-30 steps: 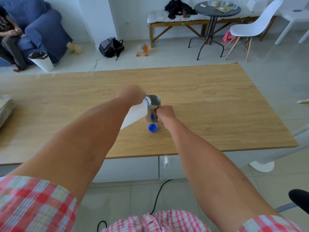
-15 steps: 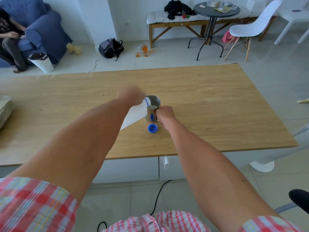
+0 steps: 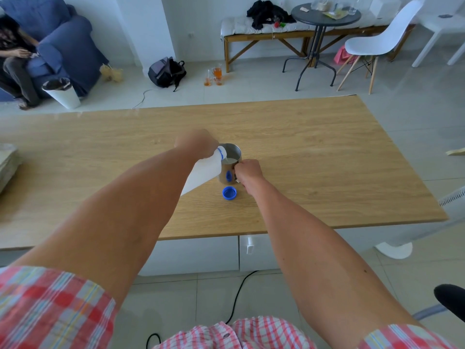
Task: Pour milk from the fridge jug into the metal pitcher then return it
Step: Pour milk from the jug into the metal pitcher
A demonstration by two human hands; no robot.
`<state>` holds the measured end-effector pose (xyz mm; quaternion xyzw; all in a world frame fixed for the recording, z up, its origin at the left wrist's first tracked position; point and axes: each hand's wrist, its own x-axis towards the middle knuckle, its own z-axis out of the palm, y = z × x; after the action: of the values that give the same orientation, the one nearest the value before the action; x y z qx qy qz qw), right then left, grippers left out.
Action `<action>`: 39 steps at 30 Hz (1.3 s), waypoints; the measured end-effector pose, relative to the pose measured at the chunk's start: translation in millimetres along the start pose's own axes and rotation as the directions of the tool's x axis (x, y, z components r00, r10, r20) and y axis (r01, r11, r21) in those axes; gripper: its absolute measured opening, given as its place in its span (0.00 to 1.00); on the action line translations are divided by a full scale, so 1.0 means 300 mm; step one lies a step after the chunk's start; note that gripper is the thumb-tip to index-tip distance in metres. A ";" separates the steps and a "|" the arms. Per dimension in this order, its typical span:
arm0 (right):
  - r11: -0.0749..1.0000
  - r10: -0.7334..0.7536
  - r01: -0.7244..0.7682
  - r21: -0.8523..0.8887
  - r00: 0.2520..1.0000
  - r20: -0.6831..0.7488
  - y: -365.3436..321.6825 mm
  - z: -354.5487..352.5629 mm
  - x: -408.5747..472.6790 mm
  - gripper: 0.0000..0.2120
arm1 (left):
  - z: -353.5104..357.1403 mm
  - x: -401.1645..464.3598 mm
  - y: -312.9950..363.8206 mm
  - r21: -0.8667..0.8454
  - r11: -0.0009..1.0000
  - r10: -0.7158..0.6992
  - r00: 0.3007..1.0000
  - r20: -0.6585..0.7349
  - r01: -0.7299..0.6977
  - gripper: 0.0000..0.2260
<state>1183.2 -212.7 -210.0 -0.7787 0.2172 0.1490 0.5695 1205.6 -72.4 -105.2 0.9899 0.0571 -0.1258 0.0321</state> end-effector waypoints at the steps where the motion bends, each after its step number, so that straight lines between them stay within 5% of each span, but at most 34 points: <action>1: 1.000 0.001 -0.001 -0.001 1.000 0.000 0.000 -0.001 0.000 0.08 | 0.000 0.000 0.000 0.001 1.000 -0.001 1.000 0.001 0.001 0.12; 39: 1.000 -0.012 0.012 0.001 1.000 0.002 0.002 0.001 0.001 0.09 | -0.004 -0.001 0.005 0.027 1.000 0.006 1.000 0.005 -0.006 0.12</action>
<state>1183.0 -212.5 -210.8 -0.7794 0.2121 0.1462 0.5711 1205.8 -73.9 -104.0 0.9901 0.0524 -0.1290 0.0191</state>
